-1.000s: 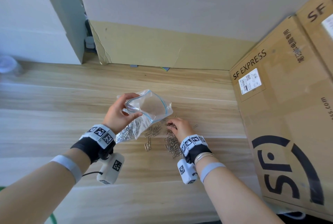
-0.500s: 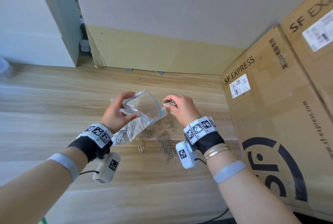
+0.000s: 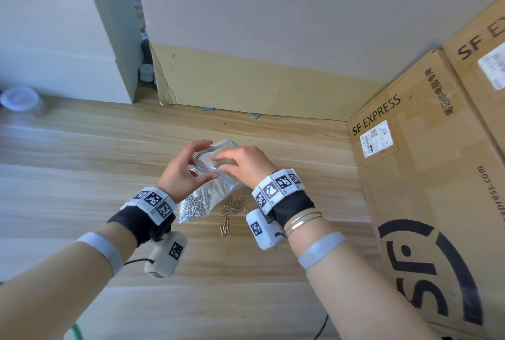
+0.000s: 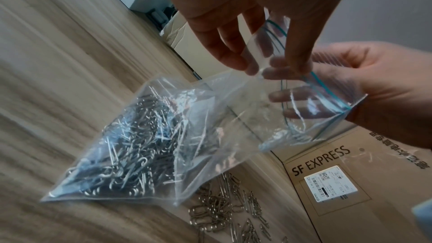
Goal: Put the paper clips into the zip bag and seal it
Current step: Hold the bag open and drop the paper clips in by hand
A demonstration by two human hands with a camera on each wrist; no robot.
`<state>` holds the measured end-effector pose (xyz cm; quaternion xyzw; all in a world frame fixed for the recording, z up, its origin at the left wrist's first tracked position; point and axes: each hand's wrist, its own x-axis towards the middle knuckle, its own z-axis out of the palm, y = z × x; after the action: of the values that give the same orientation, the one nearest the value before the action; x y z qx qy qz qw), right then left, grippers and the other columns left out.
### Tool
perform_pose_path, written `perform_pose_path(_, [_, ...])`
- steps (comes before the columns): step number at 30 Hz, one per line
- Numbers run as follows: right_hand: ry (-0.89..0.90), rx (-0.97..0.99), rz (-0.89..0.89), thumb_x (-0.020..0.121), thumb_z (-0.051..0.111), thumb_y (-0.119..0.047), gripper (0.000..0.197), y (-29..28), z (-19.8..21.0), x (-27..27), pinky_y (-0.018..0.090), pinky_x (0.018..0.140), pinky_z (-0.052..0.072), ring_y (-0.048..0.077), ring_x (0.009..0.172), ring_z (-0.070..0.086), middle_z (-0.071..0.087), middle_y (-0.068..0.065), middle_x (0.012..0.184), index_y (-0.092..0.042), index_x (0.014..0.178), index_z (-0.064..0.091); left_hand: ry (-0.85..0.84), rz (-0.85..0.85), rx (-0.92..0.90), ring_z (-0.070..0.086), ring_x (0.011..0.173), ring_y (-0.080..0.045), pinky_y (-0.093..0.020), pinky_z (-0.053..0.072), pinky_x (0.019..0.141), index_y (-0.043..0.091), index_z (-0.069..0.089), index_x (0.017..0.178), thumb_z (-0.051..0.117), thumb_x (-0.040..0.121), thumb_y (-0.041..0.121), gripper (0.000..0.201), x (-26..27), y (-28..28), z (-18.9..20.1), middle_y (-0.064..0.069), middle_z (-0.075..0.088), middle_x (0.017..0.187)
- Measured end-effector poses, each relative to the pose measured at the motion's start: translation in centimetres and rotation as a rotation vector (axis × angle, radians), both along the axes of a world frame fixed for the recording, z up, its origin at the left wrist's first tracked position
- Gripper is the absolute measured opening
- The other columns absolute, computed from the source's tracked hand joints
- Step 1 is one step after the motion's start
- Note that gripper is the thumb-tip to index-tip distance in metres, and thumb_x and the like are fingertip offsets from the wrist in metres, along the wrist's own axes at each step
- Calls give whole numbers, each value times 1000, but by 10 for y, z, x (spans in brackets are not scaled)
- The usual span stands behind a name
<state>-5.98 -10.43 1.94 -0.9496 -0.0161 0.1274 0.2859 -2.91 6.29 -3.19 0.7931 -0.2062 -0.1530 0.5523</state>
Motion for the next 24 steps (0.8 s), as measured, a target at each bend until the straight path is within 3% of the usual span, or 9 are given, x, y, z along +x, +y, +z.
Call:
perform_pose_path(4, [-133, 148, -208, 90, 51, -22, 17, -22, 11, -7, 19, 65, 53, 7, 63, 61, 67, -8, 78, -16, 94, 66, 18, 23, -7, 58, 93, -21, -30, 53, 71, 51, 40, 105, 77, 69, 12, 65, 3, 9, 1, 51, 47, 102])
perform_pose_path(7, [-224, 183, -468, 91, 48, -19, 18, -44, -9, -11, 29, 63, 50, 13, 57, 56, 60, -6, 64, -19, 79, 61, 12, 64, -24, 58, 94, -17, -26, 53, 71, 57, 42, 104, 76, 70, 12, 66, 5, 15, 2, 49, 48, 103])
perform_pose_path(8, [-200, 171, -507, 91, 47, -18, 18, -48, -21, -13, 32, 67, 50, 15, 62, 57, 62, -3, 70, -18, 81, 62, 9, 77, -30, 57, 94, -14, -25, 53, 71, 61, 42, 103, 76, 70, 12, 68, 5, 17, 3, 48, 49, 104])
perform_pose_path(10, [-45, 105, -463, 93, 46, -19, 20, -49, -47, -17, 33, 84, 47, 20, 86, 59, 65, 5, 97, -13, 100, 63, 18, 100, -36, 56, 95, -4, -26, 52, 73, 66, 42, 101, 76, 71, 12, 70, 7, 21, 3, 45, 50, 105])
perform_pose_path(13, [193, -18, -297, 94, 43, -20, 33, -44, -83, -24, 33, 105, 28, 23, 123, 41, 46, 7, 132, -11, 125, 50, 31, 117, -32, 54, 98, 7, -28, 52, 76, 64, 42, 102, 76, 70, 14, 68, 8, 26, 0, 42, 52, 108])
perform_pose_path(16, [191, -77, -208, 90, 46, -12, 32, -40, -104, -30, 32, 106, 25, 22, 123, 36, 47, 3, 130, -16, 121, 54, 33, 121, -28, 54, 96, 9, -26, 51, 75, 64, 42, 102, 76, 70, 15, 68, 6, 27, -1, 42, 51, 108])
perform_pose_path(21, [170, -25, -179, 86, 45, -2, 26, -42, -112, -54, 30, 99, 34, 21, 110, 46, 57, 4, 111, -13, 100, 64, 48, 123, -44, 55, 93, 8, -22, 51, 72, 64, 42, 102, 76, 69, 15, 69, 4, 25, 0, 43, 52, 106])
perform_pose_path(24, [189, -13, -168, 87, 46, -4, 22, -47, -110, -61, 36, 98, 39, 19, 105, 48, 57, 3, 107, -12, 96, 64, 43, 119, -60, 54, 97, 11, -20, 51, 71, 64, 42, 102, 76, 70, 13, 70, 3, 23, 3, 44, 52, 105])
